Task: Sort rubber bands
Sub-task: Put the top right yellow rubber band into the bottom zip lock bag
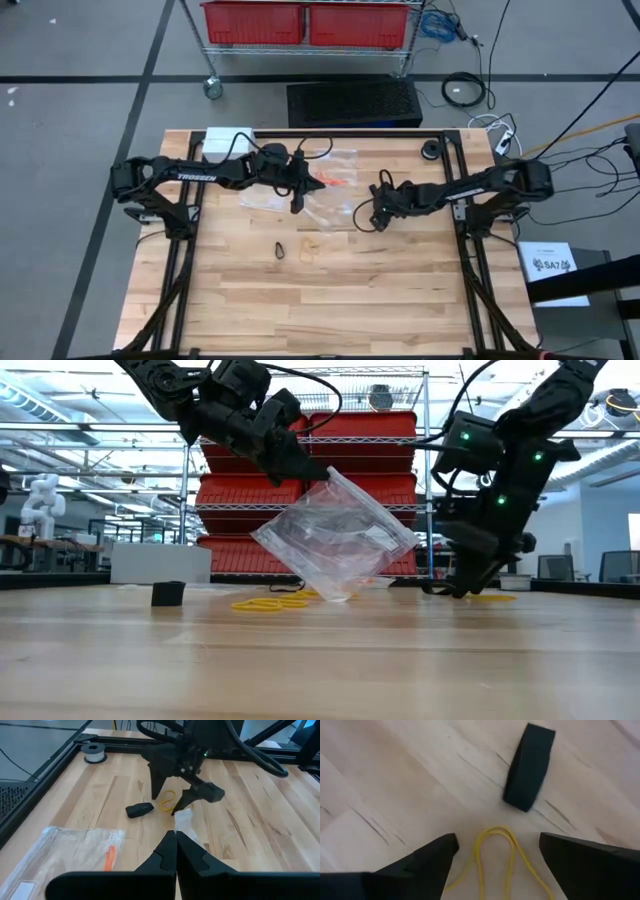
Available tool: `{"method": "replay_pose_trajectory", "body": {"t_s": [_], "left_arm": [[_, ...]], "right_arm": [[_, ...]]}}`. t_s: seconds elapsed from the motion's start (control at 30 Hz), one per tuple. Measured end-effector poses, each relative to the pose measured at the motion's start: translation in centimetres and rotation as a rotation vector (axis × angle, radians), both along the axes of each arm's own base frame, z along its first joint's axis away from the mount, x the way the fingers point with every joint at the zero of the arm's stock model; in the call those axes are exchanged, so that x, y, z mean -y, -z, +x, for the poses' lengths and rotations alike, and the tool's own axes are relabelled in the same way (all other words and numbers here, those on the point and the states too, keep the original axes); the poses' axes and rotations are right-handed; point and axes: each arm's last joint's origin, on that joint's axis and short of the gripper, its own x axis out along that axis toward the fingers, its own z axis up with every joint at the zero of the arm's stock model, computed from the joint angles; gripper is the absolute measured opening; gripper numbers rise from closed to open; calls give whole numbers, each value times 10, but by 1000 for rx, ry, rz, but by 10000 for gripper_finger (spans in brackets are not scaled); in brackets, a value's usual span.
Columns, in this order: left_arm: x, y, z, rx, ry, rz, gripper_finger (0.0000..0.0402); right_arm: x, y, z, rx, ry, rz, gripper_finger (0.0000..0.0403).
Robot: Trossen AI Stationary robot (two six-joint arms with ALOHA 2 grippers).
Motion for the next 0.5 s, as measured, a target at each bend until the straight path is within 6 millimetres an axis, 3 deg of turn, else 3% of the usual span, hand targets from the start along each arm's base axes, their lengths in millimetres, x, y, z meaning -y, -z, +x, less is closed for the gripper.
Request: {"method": "replay_pose_trajectory", "body": {"t_s": [0.13,0.37,0.5], "left_arm": [[0,0,0,-3,0,-1,0],[0,0,0,-4,0,-1,0],[0,1,0,-5,0,-2,0]], "right_arm": [[-4,0,1,6,-7,9,216],[-13,0,2,1,-69,29,19],[-16,-5,7,1,-96,35,11]]}}
